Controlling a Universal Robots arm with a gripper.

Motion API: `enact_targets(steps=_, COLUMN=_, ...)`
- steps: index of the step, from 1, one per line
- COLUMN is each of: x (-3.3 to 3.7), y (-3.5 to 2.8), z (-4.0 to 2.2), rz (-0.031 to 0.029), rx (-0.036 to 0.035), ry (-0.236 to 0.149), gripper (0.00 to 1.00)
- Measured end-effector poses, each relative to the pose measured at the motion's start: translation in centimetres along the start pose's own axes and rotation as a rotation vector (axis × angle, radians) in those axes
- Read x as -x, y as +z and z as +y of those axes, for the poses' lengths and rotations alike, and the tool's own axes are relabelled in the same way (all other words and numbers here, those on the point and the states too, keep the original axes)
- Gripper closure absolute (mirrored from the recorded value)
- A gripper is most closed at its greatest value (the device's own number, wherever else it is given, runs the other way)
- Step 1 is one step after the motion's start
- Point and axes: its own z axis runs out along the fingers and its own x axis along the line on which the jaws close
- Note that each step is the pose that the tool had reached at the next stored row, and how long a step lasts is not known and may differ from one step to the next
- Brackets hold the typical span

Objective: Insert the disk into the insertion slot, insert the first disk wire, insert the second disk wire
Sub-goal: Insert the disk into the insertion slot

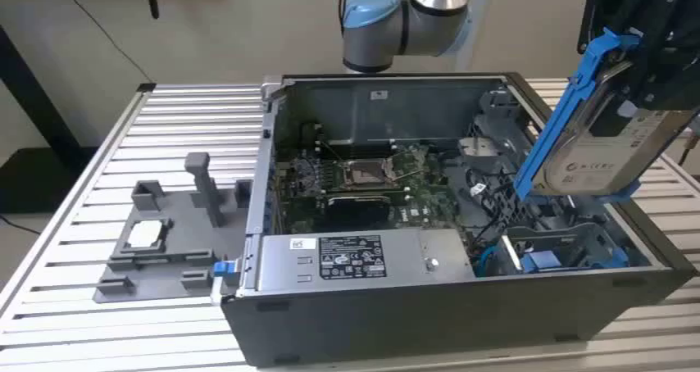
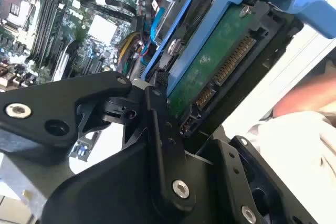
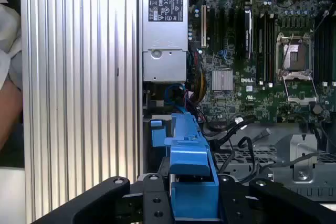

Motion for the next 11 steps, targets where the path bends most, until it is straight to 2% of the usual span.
enact_targets(steps=11, x=0.00, y=-0.01, z=0.00, rz=-0.0015, rx=0.0000, ry=0.000, gripper=0.67)
